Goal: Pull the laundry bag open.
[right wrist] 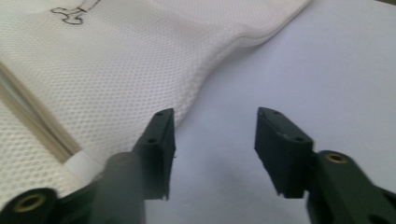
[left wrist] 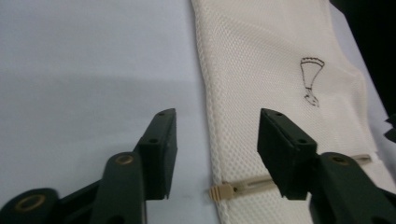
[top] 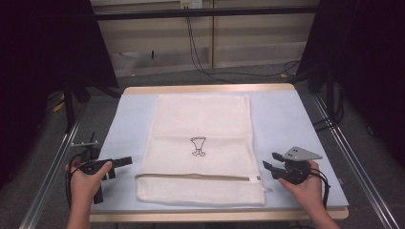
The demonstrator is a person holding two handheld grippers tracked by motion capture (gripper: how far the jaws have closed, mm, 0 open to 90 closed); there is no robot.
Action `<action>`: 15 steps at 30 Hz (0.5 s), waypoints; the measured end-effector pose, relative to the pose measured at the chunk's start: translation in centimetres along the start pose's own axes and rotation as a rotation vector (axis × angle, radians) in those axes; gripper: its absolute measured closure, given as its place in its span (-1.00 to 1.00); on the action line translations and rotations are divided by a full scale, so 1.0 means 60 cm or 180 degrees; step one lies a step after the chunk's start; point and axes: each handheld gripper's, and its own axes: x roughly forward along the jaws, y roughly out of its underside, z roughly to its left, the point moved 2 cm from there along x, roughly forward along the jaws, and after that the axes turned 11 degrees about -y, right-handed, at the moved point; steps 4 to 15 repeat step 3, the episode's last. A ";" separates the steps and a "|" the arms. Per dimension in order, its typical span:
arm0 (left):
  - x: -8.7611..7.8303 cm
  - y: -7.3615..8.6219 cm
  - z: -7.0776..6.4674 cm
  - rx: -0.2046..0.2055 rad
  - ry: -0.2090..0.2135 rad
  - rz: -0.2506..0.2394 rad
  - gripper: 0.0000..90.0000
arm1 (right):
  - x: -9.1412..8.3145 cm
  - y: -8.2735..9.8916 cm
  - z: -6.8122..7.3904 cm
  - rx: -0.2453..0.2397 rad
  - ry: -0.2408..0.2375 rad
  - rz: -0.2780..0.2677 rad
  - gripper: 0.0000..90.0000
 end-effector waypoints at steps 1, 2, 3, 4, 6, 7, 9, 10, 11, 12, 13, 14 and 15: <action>0.004 0.000 -0.001 0.0053 -0.0056 -0.0051 -0.04 | 0.000 0.000 -0.003 0.0006 0.0024 -0.0004 -0.12; 0.007 -0.001 -0.001 0.0082 -0.0104 -0.0064 -0.08 | 0.000 0.001 -0.006 0.0019 0.0051 0.0001 -0.20; 0.010 -0.001 -0.002 0.0091 -0.0141 -0.0077 -0.11 | 0.000 0.001 -0.009 0.0046 0.0087 -0.0013 -0.25; 0.010 -0.001 -0.002 0.0091 -0.0141 -0.0077 -0.11 | 0.000 0.001 -0.009 0.0046 0.0087 -0.0013 -0.25; 0.010 -0.001 -0.002 0.0091 -0.0141 -0.0077 -0.11 | 0.000 0.001 -0.009 0.0046 0.0087 -0.0013 -0.25; 0.010 -0.001 -0.002 0.0091 -0.0141 -0.0077 -0.11 | 0.000 0.001 -0.009 0.0046 0.0087 -0.0013 -0.25; 0.010 -0.001 -0.002 0.0091 -0.0141 -0.0077 -0.11 | 0.000 0.001 -0.009 0.0046 0.0087 -0.0013 -0.25; 0.010 -0.001 -0.002 0.0091 -0.0141 -0.0077 -0.11 | 0.000 0.001 -0.009 0.0046 0.0087 -0.0013 -0.25; 0.010 -0.001 -0.002 0.0091 -0.0141 -0.0077 -0.11 | 0.000 0.001 -0.009 0.0046 0.0087 -0.0013 -0.25; 0.010 -0.001 -0.002 0.0091 -0.0141 -0.0077 -0.11 | 0.000 0.001 -0.009 0.0046 0.0087 -0.0013 -0.25; 0.010 -0.001 -0.002 0.0091 -0.0141 -0.0077 -0.11 | 0.000 0.001 -0.009 0.0046 0.0087 -0.0013 -0.25; 0.010 -0.001 -0.002 0.0091 -0.0141 -0.0077 -0.11 | 0.000 0.001 -0.009 0.0046 0.0087 -0.0013 -0.25; 0.010 -0.001 -0.002 0.0091 -0.0141 -0.0077 -0.11 | 0.000 0.001 -0.009 0.0046 0.0087 -0.0013 -0.25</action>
